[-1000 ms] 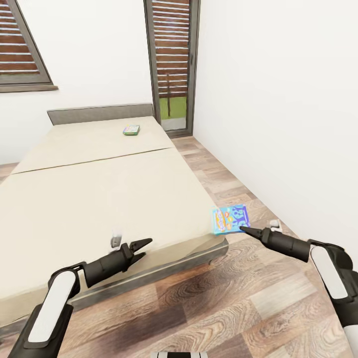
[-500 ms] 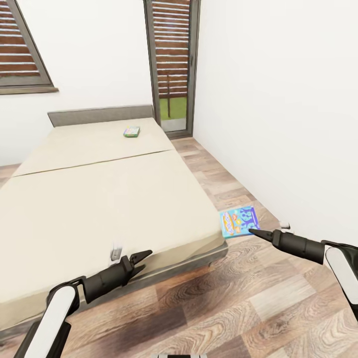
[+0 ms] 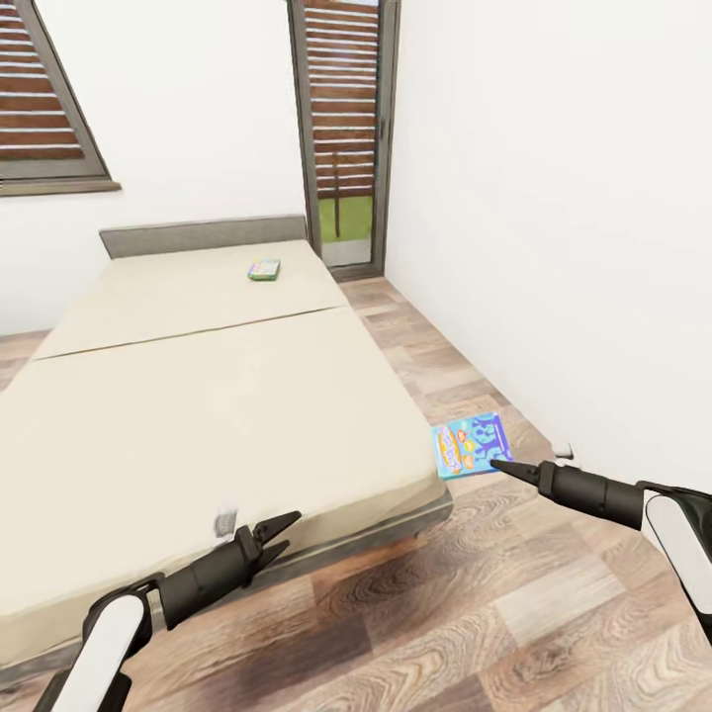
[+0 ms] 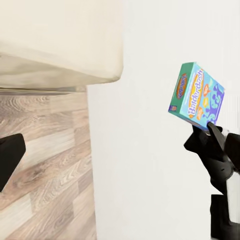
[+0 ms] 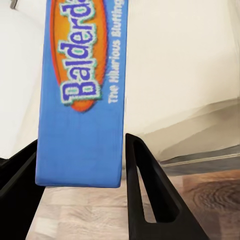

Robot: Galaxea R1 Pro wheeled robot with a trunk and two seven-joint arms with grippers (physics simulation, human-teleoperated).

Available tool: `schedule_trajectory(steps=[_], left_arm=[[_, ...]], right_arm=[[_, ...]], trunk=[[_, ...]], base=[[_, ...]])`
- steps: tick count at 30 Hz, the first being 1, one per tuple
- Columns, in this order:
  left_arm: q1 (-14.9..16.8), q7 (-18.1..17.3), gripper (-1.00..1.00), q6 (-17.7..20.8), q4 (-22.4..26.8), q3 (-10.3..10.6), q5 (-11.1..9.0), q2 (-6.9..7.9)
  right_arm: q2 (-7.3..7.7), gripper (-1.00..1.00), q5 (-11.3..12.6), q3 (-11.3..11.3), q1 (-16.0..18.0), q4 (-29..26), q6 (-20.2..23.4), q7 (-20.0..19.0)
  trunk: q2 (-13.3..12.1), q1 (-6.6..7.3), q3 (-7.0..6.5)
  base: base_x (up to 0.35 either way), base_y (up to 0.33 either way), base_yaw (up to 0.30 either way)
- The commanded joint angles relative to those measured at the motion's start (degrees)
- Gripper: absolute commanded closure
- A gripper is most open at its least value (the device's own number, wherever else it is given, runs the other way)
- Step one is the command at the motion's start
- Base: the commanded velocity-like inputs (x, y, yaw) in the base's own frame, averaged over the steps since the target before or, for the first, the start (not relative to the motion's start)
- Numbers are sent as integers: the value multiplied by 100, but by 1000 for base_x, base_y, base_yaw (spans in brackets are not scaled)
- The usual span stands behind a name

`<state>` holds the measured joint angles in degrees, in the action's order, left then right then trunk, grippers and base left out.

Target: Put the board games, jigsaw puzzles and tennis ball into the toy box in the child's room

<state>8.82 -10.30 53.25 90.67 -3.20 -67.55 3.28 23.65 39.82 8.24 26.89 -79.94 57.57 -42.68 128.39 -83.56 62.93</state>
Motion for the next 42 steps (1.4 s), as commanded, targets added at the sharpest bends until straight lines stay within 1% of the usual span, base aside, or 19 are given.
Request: schedule_trajectory(steps=[1, 3, 4, 5, 6, 10, 15, 33, 42], left_arm=[[-21, -79, -100, 22, -2, -23, 44, 2], [-73, -134, -100, 17, -8, -52, 49, 8], [-172, -186, -100, 9, -15, -109, 53, 11], [-196, -187, -100, 8, -17, -139, 54, 5], [-196, -187, -100, 8, -17, -139, 54, 5], [-254, -186, -100, 4, -22, -246, 58, -17], [-277, -180, -100, 2, -37, -301, 63, -31], [-293, -191, -100, -58, -41, -331, 58, -1], [-293, -192, -100, -68, -41, -331, 62, 8]], right_arm=[[-2, 100, -27, 5, 2, -1, 22, -29], [-5, 100, -25, 1, 2, -2, 26, -24], [-9, 100, -28, -3, 1, -3, 68, -14], [-12, 100, -29, -4, 1, -4, 94, -12], [-12, 100, -29, -4, 1, -4, 94, -12], [-25, 100, -33, -1, 1, -32, 219, -7], [-27, 100, -35, 10, 1, -93, 243, -5], [-37, 100, -33, 3, -3, -143, 243, 4], [-43, 100, -35, -2, -7, -145, 243, 5]], trunk=[[-40, 23, -18], [-120, 67, -62], [-160, 89, -85], [-200, 111, -109], [-241, 133, -132], [-401, 221, -227], [-601, 331, -347], [-1323, 726, -790], [-1684, 924, -1022]], base=[[0, 0, 115], [0, 0, 141], [0, 0, 184], [0, 0, 192], [0, 0, 192], [0, 0, 204], [0, 0, 208], [0, 0, 201], [0, 0, 139]])
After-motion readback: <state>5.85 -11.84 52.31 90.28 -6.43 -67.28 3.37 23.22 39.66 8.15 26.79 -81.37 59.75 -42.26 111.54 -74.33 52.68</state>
